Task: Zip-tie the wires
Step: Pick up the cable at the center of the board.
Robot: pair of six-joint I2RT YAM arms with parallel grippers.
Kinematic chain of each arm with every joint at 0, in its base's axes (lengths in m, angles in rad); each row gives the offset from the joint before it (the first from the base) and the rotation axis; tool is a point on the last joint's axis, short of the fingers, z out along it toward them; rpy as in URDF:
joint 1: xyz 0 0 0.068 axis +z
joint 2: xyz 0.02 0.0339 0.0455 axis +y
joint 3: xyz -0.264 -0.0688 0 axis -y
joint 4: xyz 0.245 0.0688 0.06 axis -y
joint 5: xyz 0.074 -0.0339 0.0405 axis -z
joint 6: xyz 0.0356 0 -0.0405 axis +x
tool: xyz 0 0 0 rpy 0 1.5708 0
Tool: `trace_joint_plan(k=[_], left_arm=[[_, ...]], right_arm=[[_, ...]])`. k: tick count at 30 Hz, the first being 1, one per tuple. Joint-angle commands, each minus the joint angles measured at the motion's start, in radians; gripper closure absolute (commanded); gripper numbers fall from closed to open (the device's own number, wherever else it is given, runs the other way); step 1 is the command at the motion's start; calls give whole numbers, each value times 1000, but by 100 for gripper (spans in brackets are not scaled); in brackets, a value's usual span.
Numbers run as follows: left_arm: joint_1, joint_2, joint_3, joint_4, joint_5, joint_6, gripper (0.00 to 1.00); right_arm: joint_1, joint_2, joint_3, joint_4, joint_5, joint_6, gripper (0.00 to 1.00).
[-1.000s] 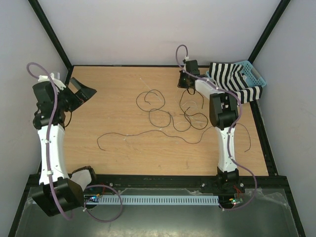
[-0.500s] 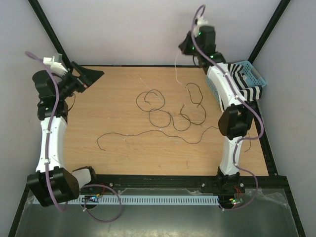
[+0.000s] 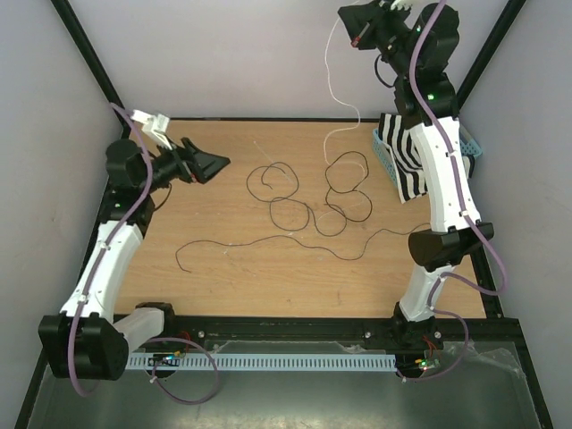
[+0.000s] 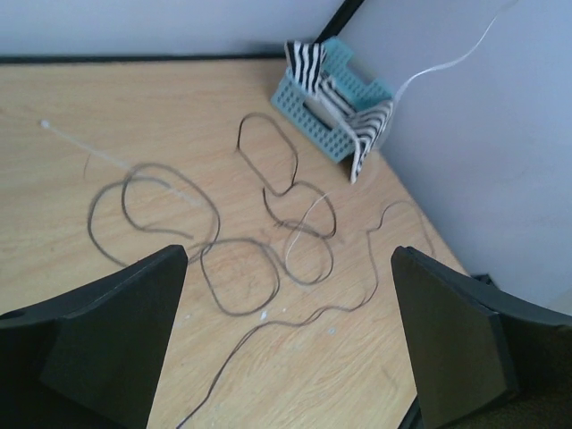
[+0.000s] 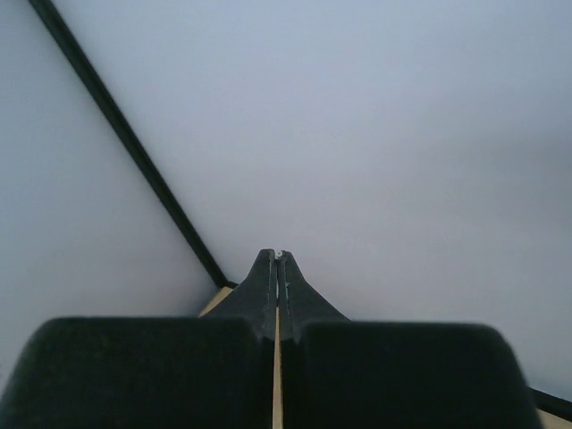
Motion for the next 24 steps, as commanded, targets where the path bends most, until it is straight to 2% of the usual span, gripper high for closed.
trace_joint_plan(k=[1,7,12,15,20,24], left_arm=[[-81,22,-75,21,-71,124,1],[-236,97,-127,40,-144,173,1],[-332,205,-112,56,-181,186,1],[-380,281,-86,56,-184,185,1],[-479,406,-27,59,-217,213,1],[-549,540,74,71,-218,216,1]], right_arm=[[4,-31,2,53,-91,94,100],[3,-61,1,85,-113,140,100],[4,-120,-47,76,-74,128,100],[4,-182,-100,52,17,65,100],[2,-272,-113,-32,256,-87,100],[2,-348,-156,-54,342,-163,100]])
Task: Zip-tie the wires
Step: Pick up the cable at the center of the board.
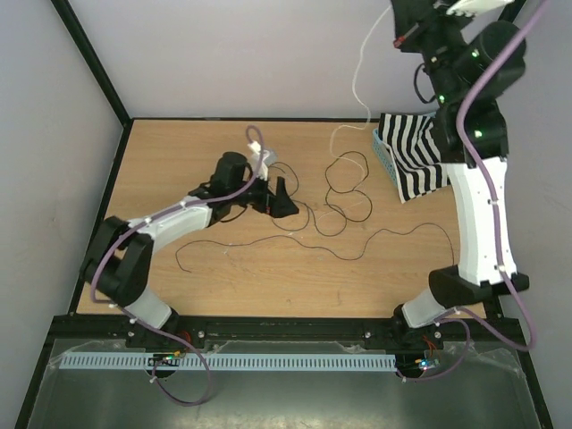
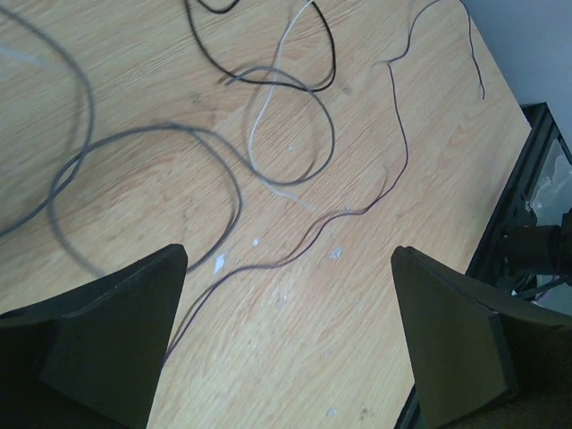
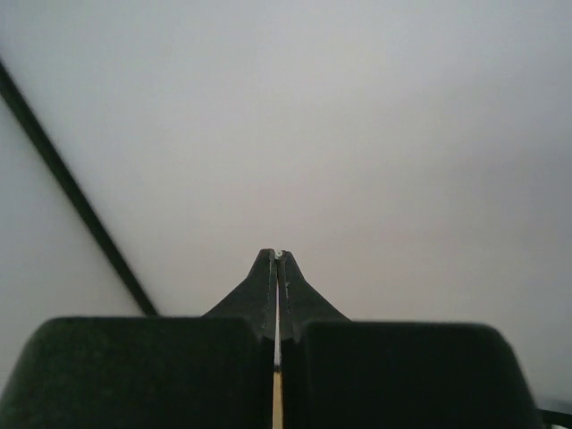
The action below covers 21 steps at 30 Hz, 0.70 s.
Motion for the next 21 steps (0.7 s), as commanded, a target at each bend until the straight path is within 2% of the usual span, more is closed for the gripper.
trace_joint_plan(k=[1,12,21], left_arm=[[-68,113,135,52,-11,25,1],[-223,472,471,83,69,42,1],[-271,650,653,94,42,46,1]], right_arm=[[1,-100,-47,-29,153,-126,100],[1,-244,-173,-70,220,-177,100],[1,-301,-238,-69,168,-145,100]])
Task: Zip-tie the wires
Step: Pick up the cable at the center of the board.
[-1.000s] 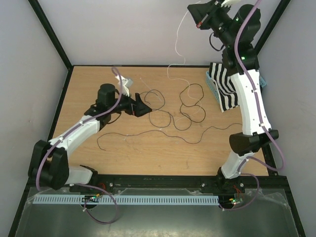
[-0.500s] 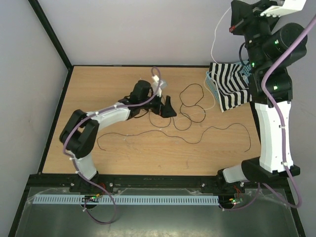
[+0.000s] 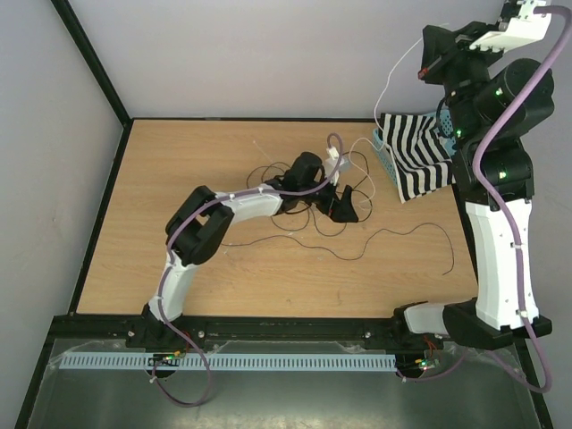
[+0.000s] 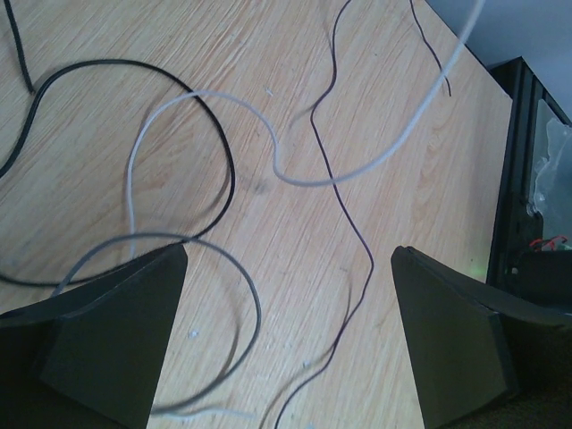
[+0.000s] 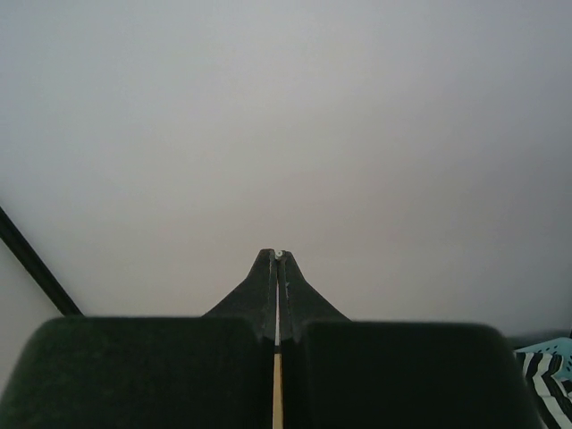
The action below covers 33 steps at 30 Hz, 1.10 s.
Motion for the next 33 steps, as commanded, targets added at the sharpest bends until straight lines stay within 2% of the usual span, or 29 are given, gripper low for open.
trace_joint_plan(k=[1,9,14,22,24,27,33], left_arm=[[-9,62,96,43,1,10,2],[-12,190,247,139,-30,-74,7],[-22,265,329,243,18,-164,12],[-60,321,364,346,25,-226,20],[-63,331,367,380,15,-247,26],[-64,341,377,404,14,-261,41],[-46,332,377,433,29,-276,87]], right_arm=[[1,-49,-23,8,-31,16,100],[2,-110,-78,8,-11,4,100],[1,-149,-101,8,42,-22,100],[1,-180,-132,8,69,-1,100],[2,-182,-139,8,63,11,100],[1,-184,-143,8,55,20,100],[1,-198,-171,7,70,31,100]])
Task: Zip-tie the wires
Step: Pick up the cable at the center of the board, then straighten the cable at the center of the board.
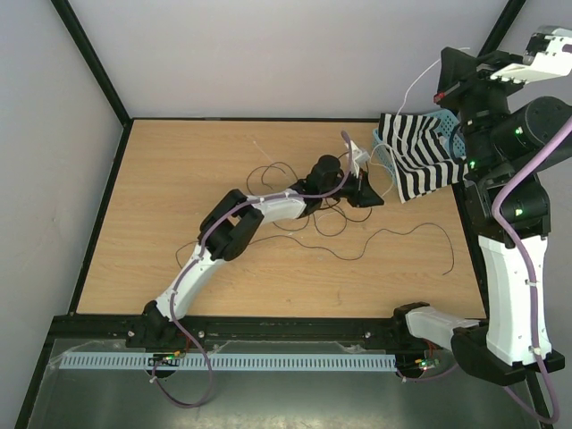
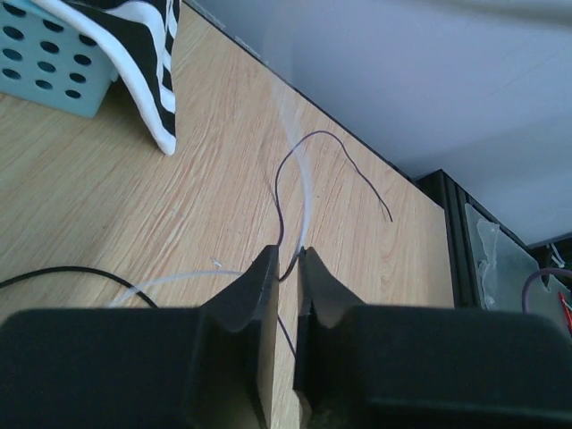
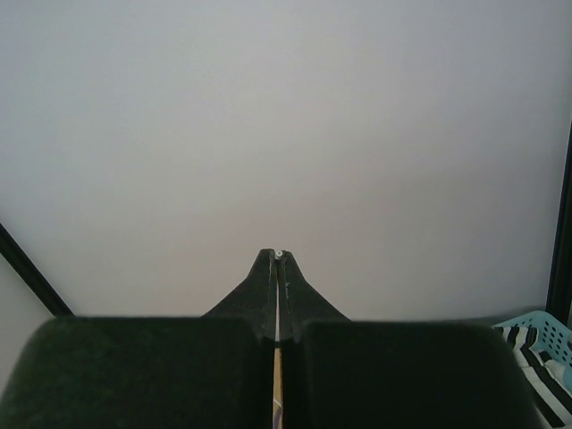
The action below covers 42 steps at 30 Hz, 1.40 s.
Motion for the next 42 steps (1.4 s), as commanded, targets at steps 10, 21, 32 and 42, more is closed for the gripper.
trace_joint_plan(k=[10,21,32,42], left_arm=[[175,-220,20,90,30,-78,100],[297,-403,112,106,41,-161,100],[458,-820,-350,-30,64,8,100],[587,-1365,-718,-689,-136,336,100]], right_arm=[[1,-82,-163,9,52,26,100],[1,-91,-232,16,59,18,100],[1,-75,-227,-2,-34,33,100],[9,3,-232,-46,-388,197,100]])
